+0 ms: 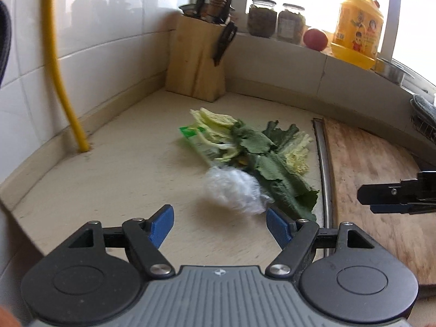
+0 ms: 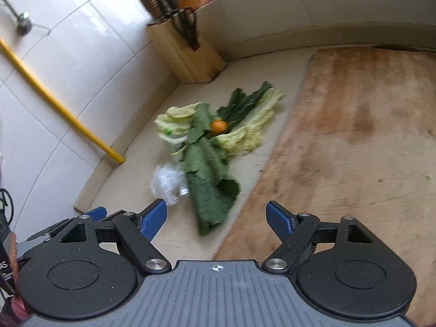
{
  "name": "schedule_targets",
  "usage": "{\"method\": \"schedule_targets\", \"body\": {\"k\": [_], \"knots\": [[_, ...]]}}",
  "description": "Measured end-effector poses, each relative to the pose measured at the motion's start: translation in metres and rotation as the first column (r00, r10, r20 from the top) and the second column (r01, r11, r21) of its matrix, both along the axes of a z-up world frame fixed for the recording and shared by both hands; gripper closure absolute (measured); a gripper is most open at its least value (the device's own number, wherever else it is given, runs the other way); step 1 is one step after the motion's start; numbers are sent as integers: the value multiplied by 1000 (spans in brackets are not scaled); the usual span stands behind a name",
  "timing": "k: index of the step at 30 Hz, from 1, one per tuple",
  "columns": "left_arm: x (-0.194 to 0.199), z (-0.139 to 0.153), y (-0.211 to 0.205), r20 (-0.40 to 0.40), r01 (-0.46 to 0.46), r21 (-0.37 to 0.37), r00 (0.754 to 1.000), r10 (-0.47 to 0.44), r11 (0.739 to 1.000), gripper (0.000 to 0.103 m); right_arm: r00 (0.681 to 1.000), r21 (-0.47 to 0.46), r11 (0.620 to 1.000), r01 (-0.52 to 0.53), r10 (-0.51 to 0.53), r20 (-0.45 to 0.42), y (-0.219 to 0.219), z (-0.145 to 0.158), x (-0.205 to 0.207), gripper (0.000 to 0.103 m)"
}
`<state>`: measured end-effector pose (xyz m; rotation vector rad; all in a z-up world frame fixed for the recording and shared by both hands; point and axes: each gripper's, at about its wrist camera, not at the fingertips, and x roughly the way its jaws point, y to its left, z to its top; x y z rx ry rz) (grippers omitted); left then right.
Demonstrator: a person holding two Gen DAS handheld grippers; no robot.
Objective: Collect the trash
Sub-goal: 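Move both open tools from the bin back over the vegetable pile, then grasp the clear plastic wrap with left tool while right grasps a dark green leaf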
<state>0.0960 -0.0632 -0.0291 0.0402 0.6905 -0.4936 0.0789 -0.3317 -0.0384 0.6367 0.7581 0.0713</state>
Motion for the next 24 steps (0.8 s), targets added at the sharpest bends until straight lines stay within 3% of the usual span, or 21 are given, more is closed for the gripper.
{"method": "schedule_targets", "body": {"k": [4,14,18,20,24], "knots": [[10,-4,-22,-2,23,4,1000,-23,1000,30,1000,14,999,28,-28,0,-15,-3,-5,18],[54,-26,-59,21,97,99,995,-100,990,31,994,29,994,105,-105,-13,-32,-6,-21,18],[69,-37,-60,-6,116,89,993,-116,989,31,988,21,988,156,-156,-15,-34,-4,-26,17],[68,-38,-57,-6,122,92,992,-122,988,37,985,12,985,171,-171,-19,-34,-2,-23,17],[62,-35,-39,0,148,69,989,-148,987,59,986,-4,986,167,-167,-19,-26,1,-11,17]]}}
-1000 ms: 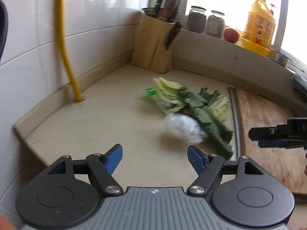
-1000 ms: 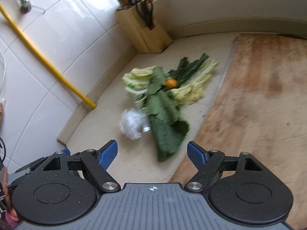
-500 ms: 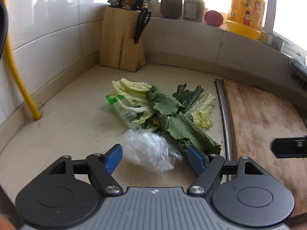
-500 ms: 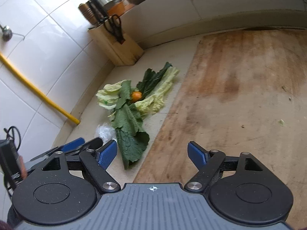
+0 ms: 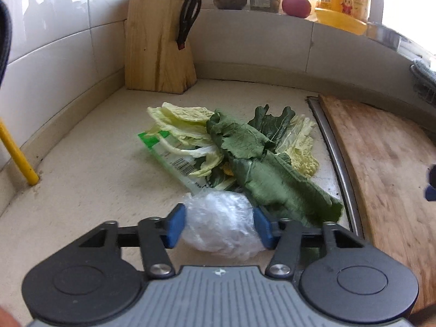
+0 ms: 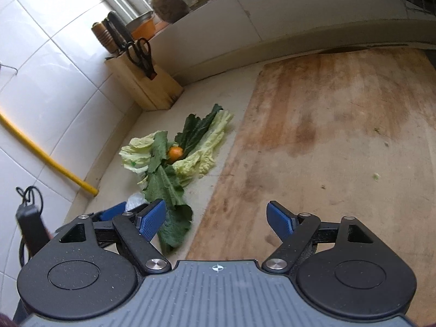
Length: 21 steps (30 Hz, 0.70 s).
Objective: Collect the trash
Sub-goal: 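Grasp the clear plastic wrap with left tool while right grasps a dark green leaf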
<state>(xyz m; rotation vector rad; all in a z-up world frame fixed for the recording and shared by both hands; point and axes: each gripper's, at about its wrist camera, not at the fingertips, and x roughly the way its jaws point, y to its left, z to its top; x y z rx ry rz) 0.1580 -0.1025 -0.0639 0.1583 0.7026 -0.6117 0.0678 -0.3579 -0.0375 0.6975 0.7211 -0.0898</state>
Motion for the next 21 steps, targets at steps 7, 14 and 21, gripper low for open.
{"method": "schedule_targets", "body": {"k": [7,14,21], "knots": [[-2,12,44,-38,-33,-67,999,30,997,68,995,-54,993,-101,101,5,28,8,48,18],[6,13,81,-73,-82,-105,995,75,991,68,976,-179,960,-214,217,-3,62,13,117,18],[17,2,72,-99,-48,-113,994,37,992,54,956,-293,910,-294,284,-77,94,-2,179,19]]}}
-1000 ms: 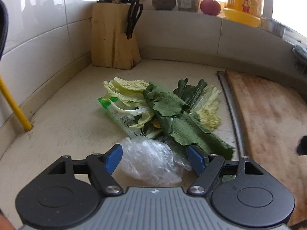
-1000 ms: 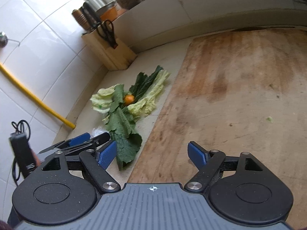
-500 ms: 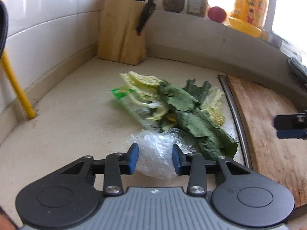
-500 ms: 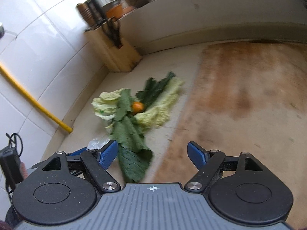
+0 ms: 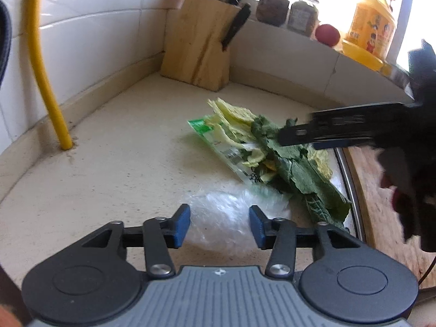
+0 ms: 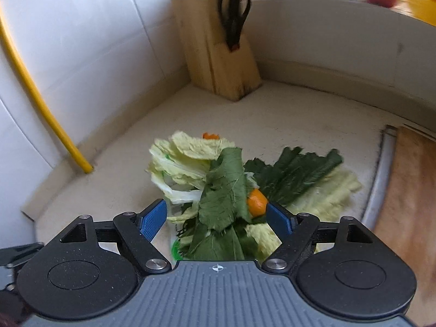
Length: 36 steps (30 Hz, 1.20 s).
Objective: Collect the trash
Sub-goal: 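Grasp the clear plastic wrap with left tool while right grasps a dark green leaf, then lift the plastic wrap with left tool while right lifts the green leaf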
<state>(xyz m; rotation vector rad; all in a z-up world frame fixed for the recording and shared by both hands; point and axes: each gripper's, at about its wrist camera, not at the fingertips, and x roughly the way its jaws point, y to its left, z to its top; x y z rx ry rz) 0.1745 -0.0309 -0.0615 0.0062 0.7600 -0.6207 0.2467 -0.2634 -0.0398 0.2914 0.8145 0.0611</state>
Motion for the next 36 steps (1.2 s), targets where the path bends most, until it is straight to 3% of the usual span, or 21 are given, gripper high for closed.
{"method": "schedule_targets", "body": {"k": [3,8,11,13,16,19,22,29,33,35,36], "knots": [[5,-4,-8,-3,20,17,1000,-20,1000,46,998,-9,1000,-22,22,-61,9,-13,14,29],[8,-7,-20,28,36,49,999,-37,998,45,996,-107,994,-31,22,-86,14,-16,13,61],[9,-10,-24,48,38,84,998,-43,996,56,995,-110,993,-40,30,-95,5,-14,8,74],[10,-7,-21,47,37,70,998,-40,997,64,994,-70,997,-29,22,-103,-3,-11,2,78],[15,-1,-9,15,24,5,1000,-24,1000,67,996,70,998,-2,9,-93,-19,-3,-13,82],[16,5,3,-20,2,-63,1000,-3,998,67,997,190,981,43,-30,-68,-37,6,-34,82],[13,10,11,-24,-14,-84,1000,12,996,67,996,289,954,84,-75,-41,-55,13,-54,82],[1,14,14,-12,-30,-80,999,29,996,67,992,342,932,118,-125,1,-69,22,-89,82],[-7,12,14,-18,-41,-66,999,39,997,67,993,339,933,120,-115,-35,-67,8,-84,69],[-9,11,14,-17,-46,-57,999,45,997,67,994,272,956,106,-101,-34,-59,6,-79,43],[-12,11,15,-16,-49,-51,999,48,997,67,995,241,965,101,-95,-37,-53,5,-76,37]]}}
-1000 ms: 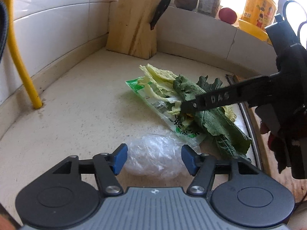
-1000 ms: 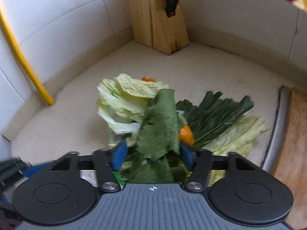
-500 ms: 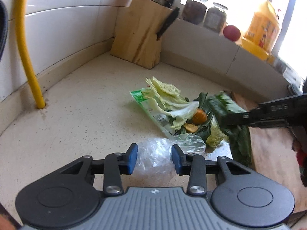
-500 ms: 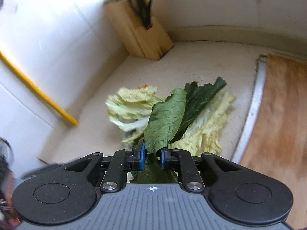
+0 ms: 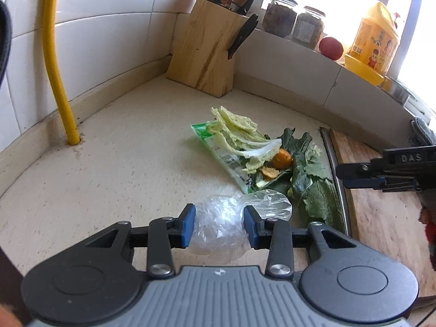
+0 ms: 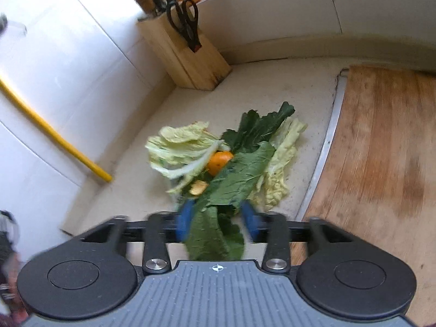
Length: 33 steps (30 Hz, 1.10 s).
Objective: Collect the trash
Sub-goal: 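Lift the plastic wrap with left tool while right lifts the green leaf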
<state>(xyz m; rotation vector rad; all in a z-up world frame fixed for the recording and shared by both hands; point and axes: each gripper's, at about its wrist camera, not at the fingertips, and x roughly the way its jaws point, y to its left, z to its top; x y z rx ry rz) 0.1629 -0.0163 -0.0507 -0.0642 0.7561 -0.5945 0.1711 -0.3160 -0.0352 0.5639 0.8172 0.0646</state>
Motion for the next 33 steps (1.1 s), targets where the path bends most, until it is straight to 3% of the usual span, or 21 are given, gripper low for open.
{"method": "schedule_targets", "body": {"k": [1,5,6,8,11,13,14,16,19,23,25,29,33], "knots": [[-2,0,0,-1,-2,2,1000,2,1000,67,1000,-19,1000,-24,24,-2,6,-2,4,29],[-5,-4,0,-15,-6,0,1000,6,1000,67,992,-111,987,-121,116,-50,38,-16,21,31],[-5,-5,-1,-17,-6,0,1000,6,1000,67,991,-147,981,-129,121,-57,46,-21,25,35],[-6,-6,-1,-19,-9,-2,1000,9,1000,67,989,-176,975,-135,122,-79,53,-28,31,66],[-6,-7,0,-23,-17,-10,1000,17,1000,67,989,-40,992,-116,111,-97,36,-37,32,78],[-5,-8,1,-32,-24,-16,999,24,1000,67,990,122,989,-78,92,-110,15,-43,25,83],[-5,-9,1,-40,-25,-23,999,24,999,67,991,224,973,-61,87,-105,5,-47,20,84],[-4,-9,2,-57,-23,-45,998,20,999,67,995,428,903,-44,77,-59,-14,-55,8,84],[-5,-7,-1,-67,-13,-59,998,9,998,67,998,568,821,-53,68,-5,-25,-62,-5,84],[-12,-1,-5,-52,-1,-47,999,-2,999,67,998,695,717,-62,53,34,-27,-77,-14,84],[-16,3,-4,-41,4,-46,999,-6,999,67,997,726,683,-79,49,62,-26,-75,-16,84],[-22,10,0,-25,-10,-55,1000,9,998,67,993,736,667,-116,53,108,-25,-66,-18,84],[-32,19,5,0,-40,-58,999,40,997,67,982,715,675,-179,75,175,-24,-44,-21,84]]}}
